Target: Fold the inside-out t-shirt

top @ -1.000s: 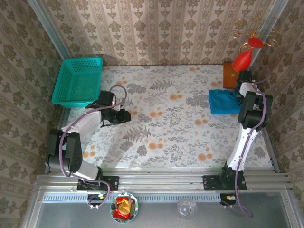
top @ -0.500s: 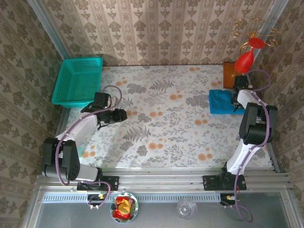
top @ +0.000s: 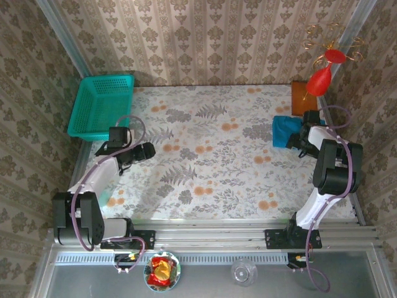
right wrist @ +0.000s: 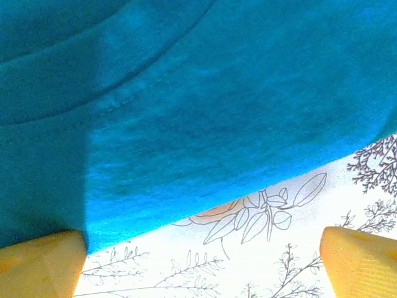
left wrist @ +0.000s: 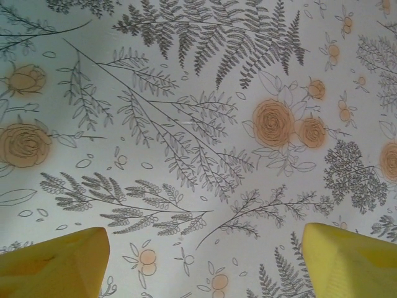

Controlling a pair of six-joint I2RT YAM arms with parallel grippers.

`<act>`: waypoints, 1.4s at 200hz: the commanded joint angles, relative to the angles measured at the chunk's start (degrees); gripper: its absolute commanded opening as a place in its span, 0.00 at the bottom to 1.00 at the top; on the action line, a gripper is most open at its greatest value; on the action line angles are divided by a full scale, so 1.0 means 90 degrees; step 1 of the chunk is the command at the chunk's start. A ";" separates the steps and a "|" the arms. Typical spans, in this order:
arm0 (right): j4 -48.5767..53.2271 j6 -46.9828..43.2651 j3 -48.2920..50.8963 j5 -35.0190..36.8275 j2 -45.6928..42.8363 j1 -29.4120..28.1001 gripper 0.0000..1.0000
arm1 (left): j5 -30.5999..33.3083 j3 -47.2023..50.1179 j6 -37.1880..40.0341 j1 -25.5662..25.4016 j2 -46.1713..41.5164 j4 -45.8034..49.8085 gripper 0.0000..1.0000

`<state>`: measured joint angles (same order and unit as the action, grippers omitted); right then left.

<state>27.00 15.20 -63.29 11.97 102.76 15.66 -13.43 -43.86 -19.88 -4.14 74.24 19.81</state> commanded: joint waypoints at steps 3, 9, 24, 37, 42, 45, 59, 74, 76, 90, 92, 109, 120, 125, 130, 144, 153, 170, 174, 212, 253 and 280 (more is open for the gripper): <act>-0.0103 0.0095 -0.0108 -0.0277 0.0085 0.0131 1.00 | -0.0015 0.0134 -0.0053 0.0052 -0.0143 -0.0146 0.82; -0.0117 0.0092 -0.0149 -0.0302 0.0111 0.0154 1.00 | -0.0038 0.0146 -0.0064 0.0057 -0.0143 -0.0148 0.82; -0.0076 0.0070 -0.0281 -0.0333 0.0229 0.0224 1.00 | -0.0084 0.0167 -0.0080 0.0060 -0.0142 -0.0151 0.82; -0.0046 0.0003 -0.0388 -0.0271 0.0315 0.0259 1.00 | -0.0119 0.0190 -0.0111 0.0065 -0.0153 -0.0153 0.82; -0.0051 0.0014 -0.0407 -0.0261 0.0334 0.0285 1.00 | -0.0120 0.0195 -0.0123 0.0064 -0.0162 -0.0155 0.82; -0.0038 0.0019 -0.0423 -0.0301 0.0349 0.0311 1.00 | -0.0119 0.0200 -0.0124 0.0060 -0.0176 -0.0153 0.82; -0.0084 0.0092 -0.0475 -0.0559 0.0400 0.0446 1.00 | -0.0143 0.0205 -0.0145 0.0054 -0.0172 -0.0170 0.82; -0.0119 0.0133 -0.0546 -0.0710 0.0413 0.0535 1.00 | -0.0205 0.0176 -0.0154 0.0067 -0.0175 -0.0154 0.82; -0.0119 0.0135 -0.0553 -0.0721 0.0414 0.0543 1.00 | -0.0211 0.0176 -0.0152 0.0062 -0.0175 -0.0159 0.82; -0.0112 0.0120 -0.0625 -0.0738 0.0387 0.0548 1.00 | -0.0245 0.0159 -0.0158 0.0060 -0.0206 -0.0134 0.82; -0.0110 0.0123 -0.0632 -0.0735 0.0379 0.0558 1.00 | -0.0246 0.0162 -0.0158 0.0060 -0.0210 -0.0129 0.82; 0.0000 0.0114 -0.0744 -0.0645 0.0348 0.0587 1.00 | -0.0264 0.0183 -0.0171 0.0060 -0.0260 -0.0121 0.82; 0.0027 0.0125 -0.0770 -0.0581 0.0321 0.0627 1.00 | -0.0265 0.0205 -0.0182 0.0059 -0.0297 -0.0121 0.82; 0.0027 0.0126 -0.0778 -0.0571 0.0318 0.0647 1.00 | -0.0265 0.0220 -0.0186 0.0060 -0.0305 -0.0130 0.82; 0.0018 0.0136 -0.0781 -0.0573 0.0314 0.0674 1.00 | -0.0265 0.0224 -0.0193 0.0060 -0.0309 -0.0125 0.82; 0.0000 0.0161 -0.0800 -0.0686 0.0304 0.0765 1.00 | -0.0283 0.0253 -0.0211 0.0060 -0.0329 -0.0141 0.82; 0.0006 0.0171 -0.0795 -0.0743 0.0252 0.0797 1.00 | -0.0275 0.0263 -0.0213 0.0063 -0.0346 -0.0130 0.82; -0.0032 0.0195 -0.0654 -0.0734 0.0019 0.0799 1.00 | -0.0187 0.0283 -0.0175 0.0065 -0.0391 -0.0117 0.82; -0.0066 0.0202 -0.0591 -0.0725 -0.0069 0.0799 1.00 | -0.0135 0.0288 -0.0162 0.0069 -0.0404 -0.0112 0.82; -0.0717 0.0310 0.0395 -0.0682 -0.1192 0.0729 1.00 | 0.0639 0.0336 -0.0042 0.0126 -0.0626 -0.0223 1.00; -0.2292 -0.0041 0.1898 -0.0875 -0.2364 0.0029 1.00 | 0.2044 0.0664 0.0220 0.0016 -0.1216 -0.0961 1.00; -0.3725 -0.0489 0.2805 -0.0907 -0.2805 -0.0517 1.00 | 0.2547 0.0938 0.0881 -0.0091 -0.1374 -0.1707 1.00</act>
<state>7.51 14.70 -43.66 5.04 80.53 14.37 1.91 -37.52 -18.33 -4.08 63.20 11.81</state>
